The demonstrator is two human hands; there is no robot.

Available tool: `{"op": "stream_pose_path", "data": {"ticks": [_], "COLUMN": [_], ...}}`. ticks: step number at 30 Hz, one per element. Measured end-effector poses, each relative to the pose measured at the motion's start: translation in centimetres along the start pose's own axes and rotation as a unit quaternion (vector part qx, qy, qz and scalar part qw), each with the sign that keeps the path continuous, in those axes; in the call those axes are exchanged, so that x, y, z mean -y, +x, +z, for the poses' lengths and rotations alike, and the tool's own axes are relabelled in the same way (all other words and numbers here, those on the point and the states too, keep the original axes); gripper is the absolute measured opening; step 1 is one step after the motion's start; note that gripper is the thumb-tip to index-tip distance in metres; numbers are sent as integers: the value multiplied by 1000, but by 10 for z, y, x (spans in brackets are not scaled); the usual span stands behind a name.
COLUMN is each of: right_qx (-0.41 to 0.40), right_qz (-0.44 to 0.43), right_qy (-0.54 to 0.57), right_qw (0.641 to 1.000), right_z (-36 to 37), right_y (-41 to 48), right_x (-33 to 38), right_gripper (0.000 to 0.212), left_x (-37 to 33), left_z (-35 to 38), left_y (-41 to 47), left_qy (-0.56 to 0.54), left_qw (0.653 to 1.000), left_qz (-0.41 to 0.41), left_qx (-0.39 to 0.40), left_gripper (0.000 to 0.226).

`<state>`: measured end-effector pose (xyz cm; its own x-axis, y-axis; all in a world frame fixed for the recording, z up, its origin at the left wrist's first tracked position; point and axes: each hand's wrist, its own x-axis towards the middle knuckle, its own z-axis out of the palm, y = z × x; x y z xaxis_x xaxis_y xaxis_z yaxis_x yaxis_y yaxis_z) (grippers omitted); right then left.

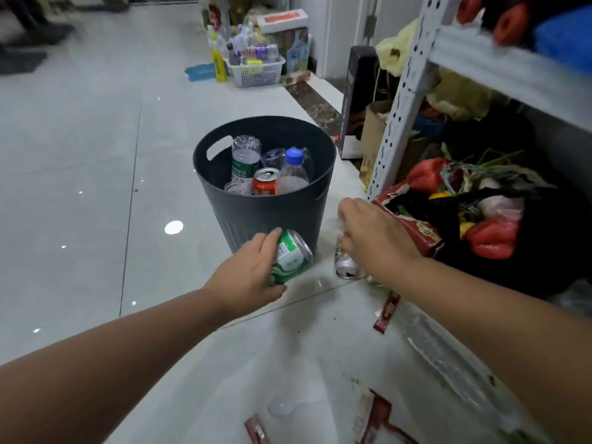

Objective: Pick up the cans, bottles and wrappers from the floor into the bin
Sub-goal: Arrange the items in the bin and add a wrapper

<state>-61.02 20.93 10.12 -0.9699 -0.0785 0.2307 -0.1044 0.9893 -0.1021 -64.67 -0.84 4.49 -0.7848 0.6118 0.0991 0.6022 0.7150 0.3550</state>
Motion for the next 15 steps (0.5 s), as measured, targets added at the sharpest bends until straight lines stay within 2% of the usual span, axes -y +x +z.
{"op": "stream_pose_path", "data": {"ticks": [7, 11, 15], "right_qx": [-101, -162, -183], "right_qz": [-27, -33, -13], "right_qy": [46, 72, 123], "right_qw": [993, 984, 975], "right_z": [-65, -99, -120], "right_y": [18, 45, 73], "right_x": [6, 10, 20], "right_gripper": [22, 22, 21], "left_x": [-33, -33, -25], "left_z": [-85, -131, -159], "left_y": [21, 41, 60], "left_qy": [-5, -20, -44], "left_qw": [991, 981, 969], "left_qz": [27, -13, -56], "left_qx": [-129, -191, -235], "left_gripper": [95, 105, 113]}}
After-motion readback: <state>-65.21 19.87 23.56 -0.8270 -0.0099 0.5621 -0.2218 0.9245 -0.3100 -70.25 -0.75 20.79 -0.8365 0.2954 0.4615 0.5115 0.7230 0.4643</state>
